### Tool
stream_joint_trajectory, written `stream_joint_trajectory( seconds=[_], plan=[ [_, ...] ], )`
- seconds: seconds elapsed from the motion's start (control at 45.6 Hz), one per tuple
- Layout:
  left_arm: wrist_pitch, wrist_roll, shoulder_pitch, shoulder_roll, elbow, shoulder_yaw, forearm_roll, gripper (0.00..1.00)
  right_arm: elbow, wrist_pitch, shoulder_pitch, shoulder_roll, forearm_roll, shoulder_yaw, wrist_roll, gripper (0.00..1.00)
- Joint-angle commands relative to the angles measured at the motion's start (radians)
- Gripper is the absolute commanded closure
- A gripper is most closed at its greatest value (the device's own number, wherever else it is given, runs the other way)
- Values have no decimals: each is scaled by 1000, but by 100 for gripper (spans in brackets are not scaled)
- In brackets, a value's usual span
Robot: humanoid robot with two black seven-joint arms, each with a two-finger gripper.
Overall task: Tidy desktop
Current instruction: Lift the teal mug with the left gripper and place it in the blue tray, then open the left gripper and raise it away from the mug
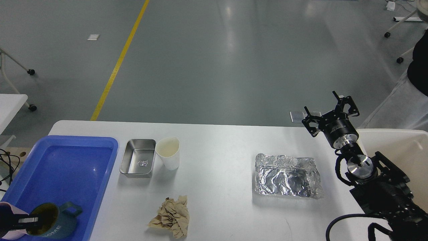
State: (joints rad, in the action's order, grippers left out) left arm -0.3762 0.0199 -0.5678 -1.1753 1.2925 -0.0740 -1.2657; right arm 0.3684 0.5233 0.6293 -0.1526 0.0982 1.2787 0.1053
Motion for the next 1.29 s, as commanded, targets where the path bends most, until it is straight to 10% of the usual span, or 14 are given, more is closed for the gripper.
stream_joint_trajectory(
  seconds=[0.0, 0.57, 0.878, 1.273],
  plan=[
    [2, 0, 2, 11, -16, -1, 2, 98, 0, 0, 1, 1, 0, -2, 0, 0],
    [0, -2, 0, 6, -15, -1, -1, 78, 0, -2, 0, -1, 0, -4, 0, 0],
    [14, 0, -3, -26, -4, -33, 3, 31, 1, -2, 3, 2, 0, -6, 0, 0],
    [0, 43, -11, -158, 131, -125, 26, 15, 1, -3, 10, 2, 0, -4, 0, 0]
  ],
)
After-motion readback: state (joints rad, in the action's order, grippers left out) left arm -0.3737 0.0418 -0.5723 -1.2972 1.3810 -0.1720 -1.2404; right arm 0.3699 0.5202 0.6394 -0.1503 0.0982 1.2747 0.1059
